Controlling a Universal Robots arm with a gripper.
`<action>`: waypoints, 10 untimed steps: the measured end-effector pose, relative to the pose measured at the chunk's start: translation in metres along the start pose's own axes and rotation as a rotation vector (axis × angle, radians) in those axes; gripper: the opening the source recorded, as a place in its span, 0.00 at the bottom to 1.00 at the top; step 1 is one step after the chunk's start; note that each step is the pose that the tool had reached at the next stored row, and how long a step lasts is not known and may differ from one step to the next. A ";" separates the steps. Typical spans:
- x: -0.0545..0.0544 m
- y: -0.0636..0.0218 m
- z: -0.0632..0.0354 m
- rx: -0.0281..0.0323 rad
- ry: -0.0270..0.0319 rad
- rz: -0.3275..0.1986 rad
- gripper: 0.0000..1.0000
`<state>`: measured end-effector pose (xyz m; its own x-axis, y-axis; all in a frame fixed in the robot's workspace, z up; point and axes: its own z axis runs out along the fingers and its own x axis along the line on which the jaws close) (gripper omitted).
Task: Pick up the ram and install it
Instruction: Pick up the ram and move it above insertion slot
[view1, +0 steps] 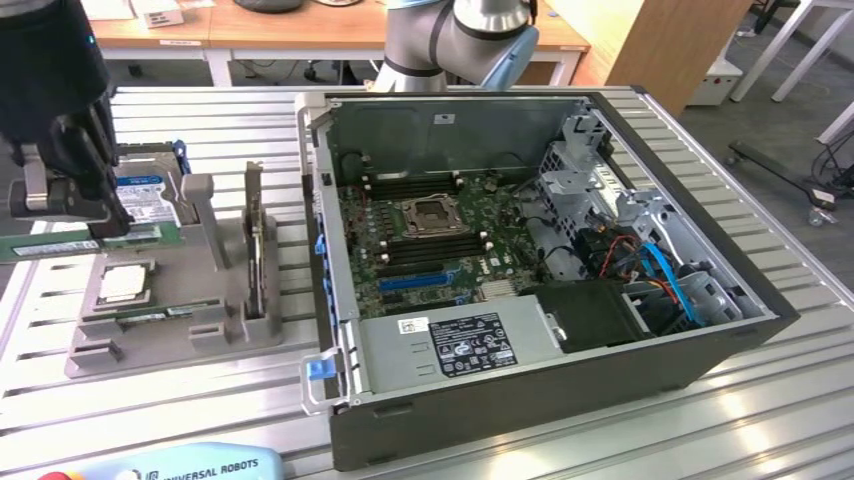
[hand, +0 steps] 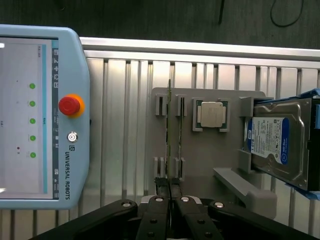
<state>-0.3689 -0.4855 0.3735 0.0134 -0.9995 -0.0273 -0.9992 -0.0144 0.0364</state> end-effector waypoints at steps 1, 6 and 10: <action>0.000 0.0001 -0.0029 0.0005 0.0000 0.000 0.11; 0.000 0.0006 -0.0151 0.0028 0.0001 0.000 0.11; -0.001 0.0009 -0.0248 0.0046 0.0001 0.000 0.11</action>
<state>-0.3689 -0.4855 0.3983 0.0134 -0.9995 -0.0272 -0.9994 -0.0143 0.0318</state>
